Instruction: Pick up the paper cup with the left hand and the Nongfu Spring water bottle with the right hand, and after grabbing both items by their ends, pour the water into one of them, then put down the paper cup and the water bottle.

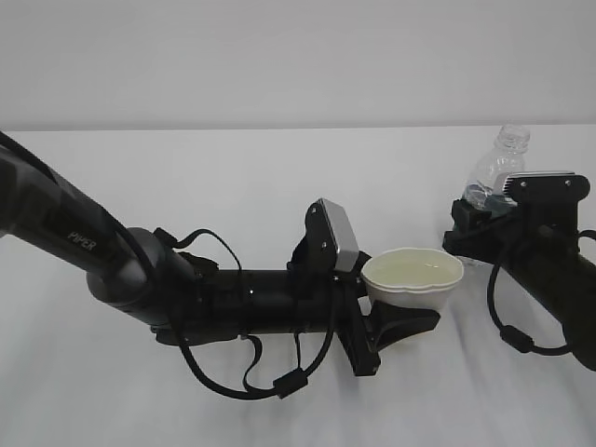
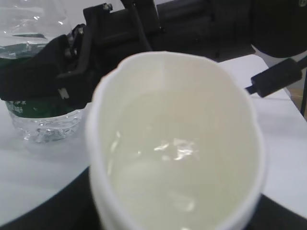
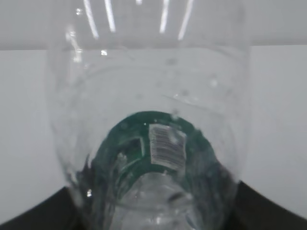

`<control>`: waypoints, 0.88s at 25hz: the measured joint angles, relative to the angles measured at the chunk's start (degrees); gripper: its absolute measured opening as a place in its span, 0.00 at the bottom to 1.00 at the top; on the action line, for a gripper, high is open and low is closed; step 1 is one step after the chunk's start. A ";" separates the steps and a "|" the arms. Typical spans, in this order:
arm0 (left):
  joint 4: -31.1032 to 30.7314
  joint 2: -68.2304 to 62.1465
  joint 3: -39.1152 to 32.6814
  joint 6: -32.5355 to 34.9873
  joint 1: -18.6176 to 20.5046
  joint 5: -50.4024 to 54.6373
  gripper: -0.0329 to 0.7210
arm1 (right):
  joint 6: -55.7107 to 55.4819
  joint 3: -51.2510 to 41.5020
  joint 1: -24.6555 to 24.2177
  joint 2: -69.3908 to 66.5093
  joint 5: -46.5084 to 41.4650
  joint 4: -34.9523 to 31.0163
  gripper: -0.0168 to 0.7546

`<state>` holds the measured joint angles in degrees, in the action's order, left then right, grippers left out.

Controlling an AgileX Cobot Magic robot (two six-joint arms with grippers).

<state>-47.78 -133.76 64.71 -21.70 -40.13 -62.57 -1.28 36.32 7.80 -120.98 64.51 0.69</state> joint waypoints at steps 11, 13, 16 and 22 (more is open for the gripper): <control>0.00 0.00 0.00 0.00 0.00 0.15 0.56 | 0.74 0.00 0.00 0.00 -0.11 -0.09 0.51; 0.00 0.00 0.00 0.00 0.00 0.15 0.56 | 0.74 0.00 0.00 0.00 -0.11 -0.09 0.51; 0.00 0.00 0.00 0.00 0.00 0.25 0.56 | 0.74 0.00 0.00 0.00 -0.11 -0.09 0.51; 0.00 0.00 0.00 0.00 0.00 0.37 0.56 | 0.74 0.00 0.00 0.00 -0.64 -0.13 0.57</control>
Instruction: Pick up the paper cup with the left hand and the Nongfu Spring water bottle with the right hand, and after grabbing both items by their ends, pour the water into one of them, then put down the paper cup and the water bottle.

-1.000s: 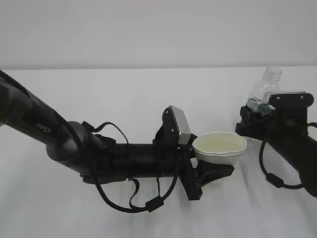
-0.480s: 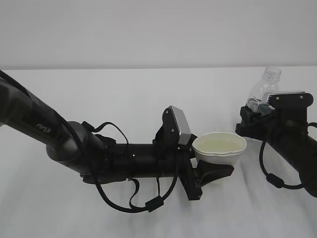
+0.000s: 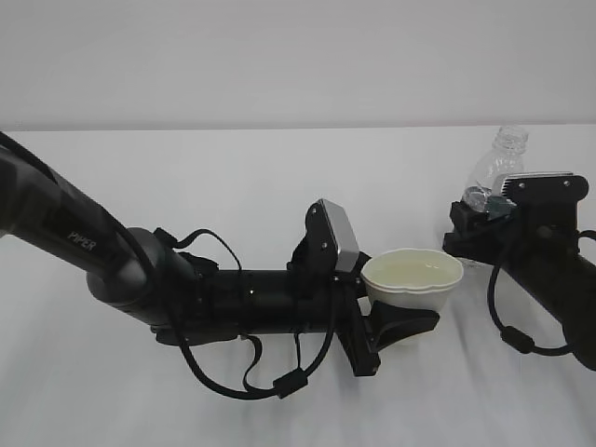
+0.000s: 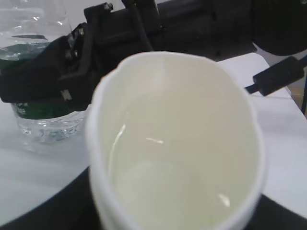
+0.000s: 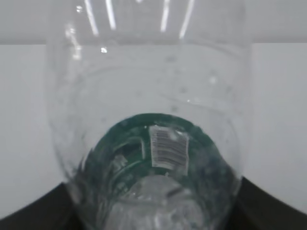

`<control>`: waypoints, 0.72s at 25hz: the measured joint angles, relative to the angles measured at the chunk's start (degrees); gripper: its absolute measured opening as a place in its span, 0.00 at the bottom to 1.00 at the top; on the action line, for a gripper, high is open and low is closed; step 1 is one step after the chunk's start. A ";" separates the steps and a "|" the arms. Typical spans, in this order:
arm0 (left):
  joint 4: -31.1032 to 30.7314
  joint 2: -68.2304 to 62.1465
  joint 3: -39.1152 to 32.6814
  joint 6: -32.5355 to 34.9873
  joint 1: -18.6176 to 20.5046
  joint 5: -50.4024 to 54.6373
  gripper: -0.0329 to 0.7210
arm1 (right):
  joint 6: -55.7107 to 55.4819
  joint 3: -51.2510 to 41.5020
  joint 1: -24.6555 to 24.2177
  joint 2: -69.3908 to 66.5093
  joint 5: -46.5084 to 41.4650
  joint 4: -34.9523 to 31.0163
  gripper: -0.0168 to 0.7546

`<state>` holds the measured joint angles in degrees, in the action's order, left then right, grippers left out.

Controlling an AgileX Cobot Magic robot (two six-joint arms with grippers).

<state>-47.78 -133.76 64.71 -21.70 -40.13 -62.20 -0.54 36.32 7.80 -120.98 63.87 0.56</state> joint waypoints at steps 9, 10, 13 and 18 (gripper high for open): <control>0.00 0.00 0.00 0.00 0.00 0.00 0.56 | 0.20 -0.62 0.00 0.00 0.39 0.23 0.67; 0.00 0.00 0.00 0.00 0.00 0.00 0.56 | 0.54 -0.96 0.00 0.00 0.52 0.38 0.69; 0.00 0.00 0.00 0.00 0.00 0.00 0.56 | 2.18 -1.70 0.00 0.00 0.90 0.51 0.74; 0.00 0.00 0.00 0.00 0.00 0.00 0.56 | 3.17 -2.50 0.00 0.00 1.36 1.10 0.76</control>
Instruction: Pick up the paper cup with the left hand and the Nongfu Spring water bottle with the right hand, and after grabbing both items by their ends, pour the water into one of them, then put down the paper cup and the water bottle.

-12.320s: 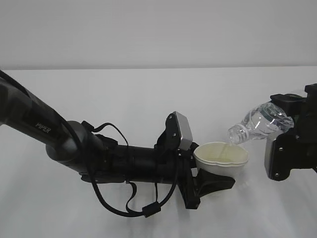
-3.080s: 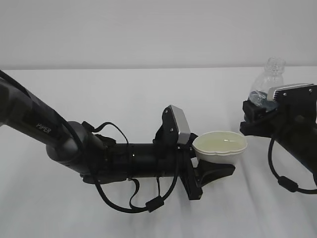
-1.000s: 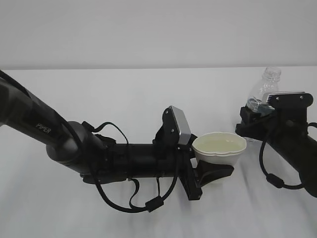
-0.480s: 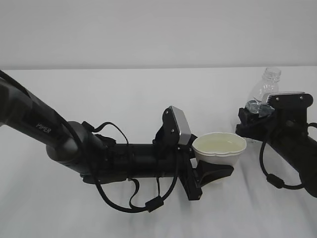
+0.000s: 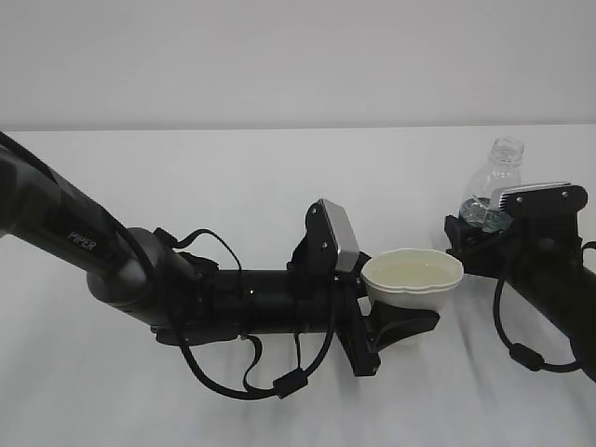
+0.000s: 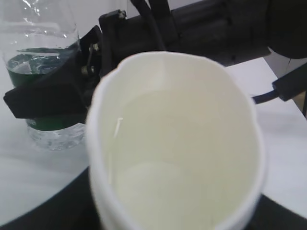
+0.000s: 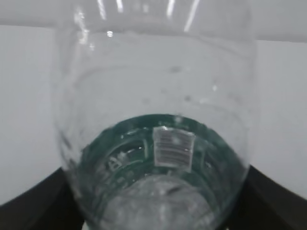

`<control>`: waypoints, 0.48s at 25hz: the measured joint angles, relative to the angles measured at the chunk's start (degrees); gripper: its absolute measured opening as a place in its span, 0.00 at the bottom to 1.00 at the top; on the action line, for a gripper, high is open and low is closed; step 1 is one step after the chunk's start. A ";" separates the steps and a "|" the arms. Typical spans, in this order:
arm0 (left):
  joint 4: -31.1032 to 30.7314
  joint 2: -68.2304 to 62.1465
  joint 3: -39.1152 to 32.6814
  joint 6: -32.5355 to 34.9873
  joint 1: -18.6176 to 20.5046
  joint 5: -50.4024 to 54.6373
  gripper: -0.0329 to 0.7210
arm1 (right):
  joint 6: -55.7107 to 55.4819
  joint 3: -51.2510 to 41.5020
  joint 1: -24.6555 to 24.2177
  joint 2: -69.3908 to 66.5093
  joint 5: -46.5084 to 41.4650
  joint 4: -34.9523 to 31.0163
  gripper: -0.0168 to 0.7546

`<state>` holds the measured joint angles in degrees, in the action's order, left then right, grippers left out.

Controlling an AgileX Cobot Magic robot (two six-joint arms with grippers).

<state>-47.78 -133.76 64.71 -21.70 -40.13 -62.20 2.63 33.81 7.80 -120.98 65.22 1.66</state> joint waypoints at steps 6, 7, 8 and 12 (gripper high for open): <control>0.00 0.00 0.00 0.00 0.00 0.00 0.56 | 0.14 0.00 0.00 0.00 0.22 1.09 0.78; 0.00 0.00 0.00 0.00 0.00 0.00 0.56 | 0.14 0.00 0.00 0.00 0.22 1.80 0.78; 0.00 0.00 0.00 0.00 0.00 0.00 0.56 | 0.14 0.00 0.00 0.00 0.22 2.70 0.78; 0.00 0.00 0.00 0.00 0.00 0.00 0.56 | 0.18 0.00 0.00 0.00 0.22 6.15 0.78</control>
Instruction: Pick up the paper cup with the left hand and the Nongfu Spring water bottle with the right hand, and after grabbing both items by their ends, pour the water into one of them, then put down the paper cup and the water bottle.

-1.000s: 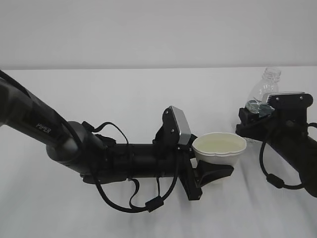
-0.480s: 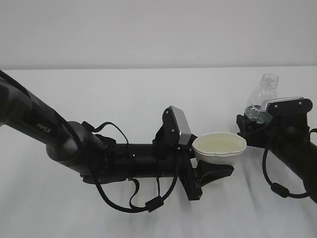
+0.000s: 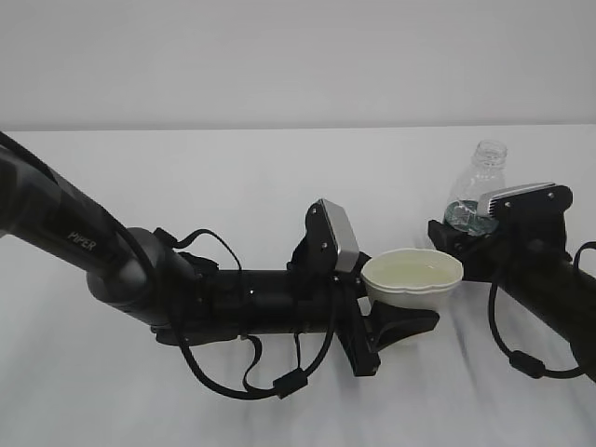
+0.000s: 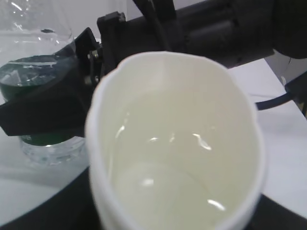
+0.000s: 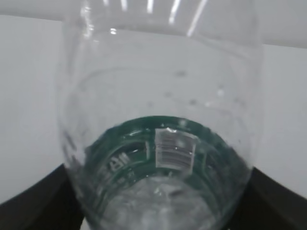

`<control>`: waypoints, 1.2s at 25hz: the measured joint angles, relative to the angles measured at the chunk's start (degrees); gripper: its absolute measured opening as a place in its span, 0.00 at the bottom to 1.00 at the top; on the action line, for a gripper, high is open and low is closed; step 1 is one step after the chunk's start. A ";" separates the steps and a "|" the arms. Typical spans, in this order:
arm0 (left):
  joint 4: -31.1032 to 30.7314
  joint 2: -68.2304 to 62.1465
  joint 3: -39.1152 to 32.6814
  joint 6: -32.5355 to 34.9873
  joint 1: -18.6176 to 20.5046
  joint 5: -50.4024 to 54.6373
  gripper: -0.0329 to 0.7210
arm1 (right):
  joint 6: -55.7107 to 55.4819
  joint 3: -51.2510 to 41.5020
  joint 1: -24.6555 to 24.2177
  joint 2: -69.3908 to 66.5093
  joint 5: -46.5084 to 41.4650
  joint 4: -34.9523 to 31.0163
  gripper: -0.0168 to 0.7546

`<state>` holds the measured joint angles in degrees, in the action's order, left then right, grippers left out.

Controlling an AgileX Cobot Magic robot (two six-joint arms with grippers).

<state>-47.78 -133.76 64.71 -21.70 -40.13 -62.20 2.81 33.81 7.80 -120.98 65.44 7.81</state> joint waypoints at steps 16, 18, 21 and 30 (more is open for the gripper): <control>0.00 0.00 0.00 0.00 0.00 0.00 0.56 | 0.09 -6.54 0.00 6.04 0.00 -1.78 0.78; 0.00 0.00 0.00 0.00 0.00 0.00 0.56 | 0.09 -7.56 0.00 7.80 0.12 -1.77 0.78; 0.00 0.00 0.00 0.00 0.00 0.00 0.56 | 0.09 -9.82 0.00 9.82 0.21 -2.00 0.78; 0.44 0.00 0.00 0.26 0.00 0.00 0.56 | -0.97 -18.85 0.00 14.69 0.21 -3.00 0.78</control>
<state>-47.34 -133.76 64.71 -21.44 -40.13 -62.20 1.84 14.96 7.80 -106.28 65.65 4.81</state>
